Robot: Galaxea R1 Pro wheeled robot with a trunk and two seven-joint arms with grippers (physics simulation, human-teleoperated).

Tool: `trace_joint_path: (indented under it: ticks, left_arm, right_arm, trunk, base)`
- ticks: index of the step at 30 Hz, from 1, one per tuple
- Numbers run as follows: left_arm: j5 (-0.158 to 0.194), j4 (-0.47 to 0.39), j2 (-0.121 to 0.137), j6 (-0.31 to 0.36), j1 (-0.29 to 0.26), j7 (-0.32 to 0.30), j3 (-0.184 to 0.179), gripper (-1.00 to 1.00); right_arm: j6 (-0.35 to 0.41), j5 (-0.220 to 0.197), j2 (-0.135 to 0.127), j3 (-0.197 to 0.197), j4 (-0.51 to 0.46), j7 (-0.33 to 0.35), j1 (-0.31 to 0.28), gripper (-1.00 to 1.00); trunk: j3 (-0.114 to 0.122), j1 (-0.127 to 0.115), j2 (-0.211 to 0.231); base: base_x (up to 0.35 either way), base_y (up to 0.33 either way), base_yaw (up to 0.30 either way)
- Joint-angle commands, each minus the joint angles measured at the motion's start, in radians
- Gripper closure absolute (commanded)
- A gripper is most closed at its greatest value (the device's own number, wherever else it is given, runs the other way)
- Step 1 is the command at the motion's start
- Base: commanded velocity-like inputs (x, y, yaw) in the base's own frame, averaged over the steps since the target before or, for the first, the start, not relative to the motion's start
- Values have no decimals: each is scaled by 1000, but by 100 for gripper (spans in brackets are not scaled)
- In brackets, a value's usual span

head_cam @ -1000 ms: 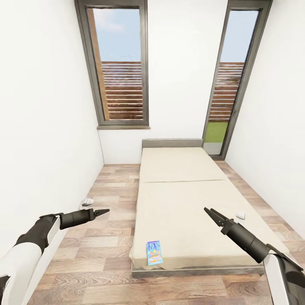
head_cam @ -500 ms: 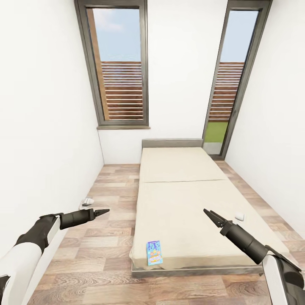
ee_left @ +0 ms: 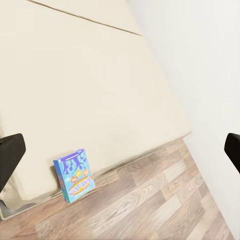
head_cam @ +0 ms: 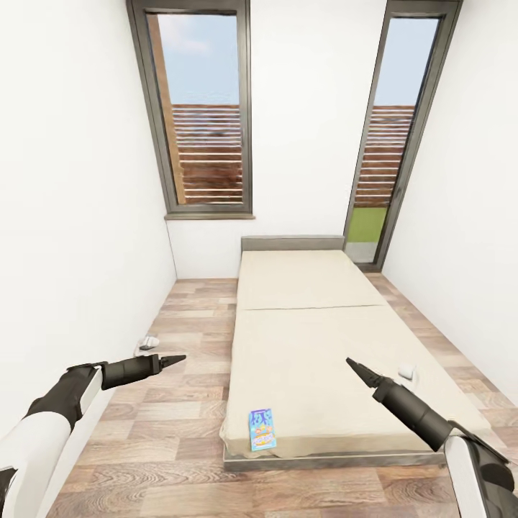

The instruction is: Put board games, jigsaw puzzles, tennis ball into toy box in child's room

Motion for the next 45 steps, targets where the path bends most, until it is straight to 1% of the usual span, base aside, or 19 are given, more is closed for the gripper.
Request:
trace_joint_path:
  ticks: [1, 2, 3, 6, 7, 8, 9, 11, 14, 19, 23, 26, 27, 29, 30, 32, 35, 42, 45]
  left_arm:
    - [-2, 0, 0, 10, -1, -5, 4, -100]
    - [-2, 0, 0, 10, -1, -5, 4, -100]
    - [-2, 0, 0, 10, -1, -5, 5, -100]
    - [-2, -1, 1, 10, -1, -5, 5, -100]
    - [-2, -1, 1, 10, -1, -6, 5, -100]
    - [-2, -1, 1, 10, -1, -6, 5, -100]
    - [-2, -1, 1, 10, -1, -6, 5, -100]
    - [-2, -1, 1, 10, -1, -6, 5, -100]
    - [-2, -1, 2, 10, -1, -6, 5, -100]
    - [0, -3, 4, 10, -1, -13, 8, -100]
    - [7, -5, 9, 20, -1, -28, 11, -100]
    - [9, -6, 13, 57, -1, -60, 15, -100]
    - [10, -8, 15, 85, -1, -82, 16, -100]
    - [9, -14, 17, 111, -1, -103, 17, -100]
    - [9, -24, 20, 134, -1, -122, 17, -100]
    - [8, -42, 26, 156, -1, -141, 16, -100]
    - [8, -55, 31, 171, -1, -153, 16, -100]
    - [9, -64, 35, 208, -1, -159, 17, -100]
    - [9, -68, 35, 232, -1, -159, 17, -100]
  right_arm:
    - [7, -5, -1, 0, 9, -18, -1, -100]
    - [8, -5, -1, 2, 19, -37, -1, -100]
    - [8, -5, -1, 3, 43, -80, -1, -100]
    - [10, -8, -3, 6, 89, -149, -3, -100]
    - [11, -10, -4, 6, 125, -191, -10, -100]
    - [11, -11, -4, 7, 144, -210, -15, -100]
    - [12, -12, -4, 7, 184, -241, -32, -100]
    - [12, -13, -4, 7, 228, -266, -52, -100]
    - [12, -13, -2, 8, 348, -302, -106, -100]
    - [7, -18, 8, 8, 481, -318, -157, -100]
    - [10, -21, 15, 8, 517, -323, -177, -100]
    - [13, -25, 17, 5, 587, -324, -201, -100]
    - [15, -34, 13, 3, 643, -322, -222, -100]
    - [20, -49, 11, 1, 706, -320, -248, -100]
    - [27, -71, 9, 0, 768, -319, -273, -100]
    - [39, -106, 7, 0, 847, -319, -301, -100]
    - [48, -138, 8, 0, 906, -321, -319, -100]
    - [47, -159, 11, 1, 943, -323, -329, -100]
    - [48, -163, 14, 0, 947, -323, -330, -100]
  trunk:
    - [-2, 1, -2]
    - [-2, 1, -2]
    - [-2, 1, -2]
    - [-2, 1, -2]
    - [-2, 1, -2]
    - [-2, 1, -2]
    - [-2, 1, -2]
    - [-2, 1, -2]
    - [-2, 1, -2]
    - [-2, 1, -2]
    - [-2, 1, -2]
    - [-2, 1, -2]
    - [-2, 1, -2]
    - [-2, 1, -2]
    - [-2, 1, -2]
    - [-2, 1, -2]
    - [-2, 1, -2]
    - [-2, 1, -2]
    - [-12, 12, -23]
  base:
    - [0, 0, 0]
    - [0, 0, 0]
    - [0, 0, 0]
    - [0, 0, 0]
    - [0, 0, 0]
    - [0, 0, 0]
    - [0, 0, 0]
    - [0, 0, 0]
    - [0, 0, 0]
    - [0, 0, 0]
    - [0, 0, 0]
    - [0, 0, 0]
    - [0, 0, 0]
    - [0, 0, 0]
    - [0, 0, 0]
    - [0, 0, 0]
    - [0, 0, 0]
    - [0, 0, 0]
    - [0, 0, 0]
